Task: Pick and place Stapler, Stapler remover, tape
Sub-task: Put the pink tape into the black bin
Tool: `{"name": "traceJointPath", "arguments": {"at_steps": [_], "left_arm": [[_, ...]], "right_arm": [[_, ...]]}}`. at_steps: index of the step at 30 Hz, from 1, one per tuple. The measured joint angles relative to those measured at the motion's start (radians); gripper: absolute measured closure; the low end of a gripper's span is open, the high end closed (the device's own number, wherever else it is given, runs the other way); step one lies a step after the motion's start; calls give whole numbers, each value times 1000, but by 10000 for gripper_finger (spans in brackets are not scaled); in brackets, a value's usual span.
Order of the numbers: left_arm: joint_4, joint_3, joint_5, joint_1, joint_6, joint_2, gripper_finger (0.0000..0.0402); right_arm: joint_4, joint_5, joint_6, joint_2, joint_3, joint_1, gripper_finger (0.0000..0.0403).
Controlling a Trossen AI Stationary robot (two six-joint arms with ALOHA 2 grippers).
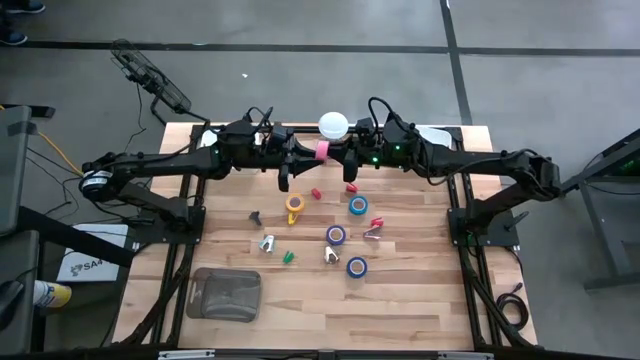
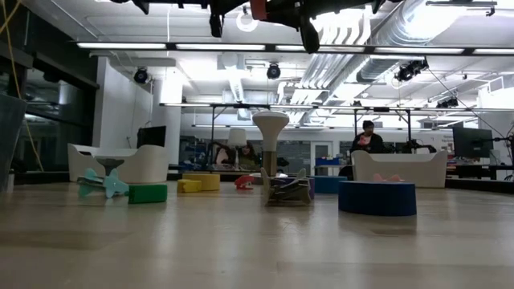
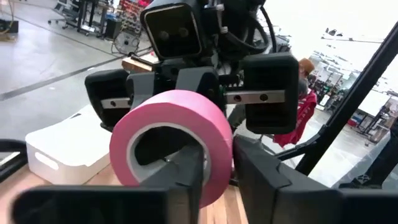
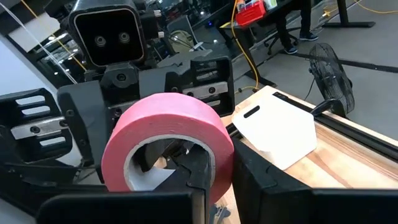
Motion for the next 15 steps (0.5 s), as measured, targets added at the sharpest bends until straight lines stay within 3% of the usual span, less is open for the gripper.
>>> {"name": "traceJointPath", "arguments": {"at_steps": [2, 8, 15], "left_arm": [[-5, 0, 9, 0, 1, 0, 363], [-21, 0, 16, 0, 10, 0, 367], [-28, 0, 27, -2, 12, -2, 367]], "right_arm": [[-2, -1, -1, 0, 0, 0, 373], [-2, -11, -21, 1, 0, 1, 371], [-5, -62, -22, 0, 0, -3, 285]]}}
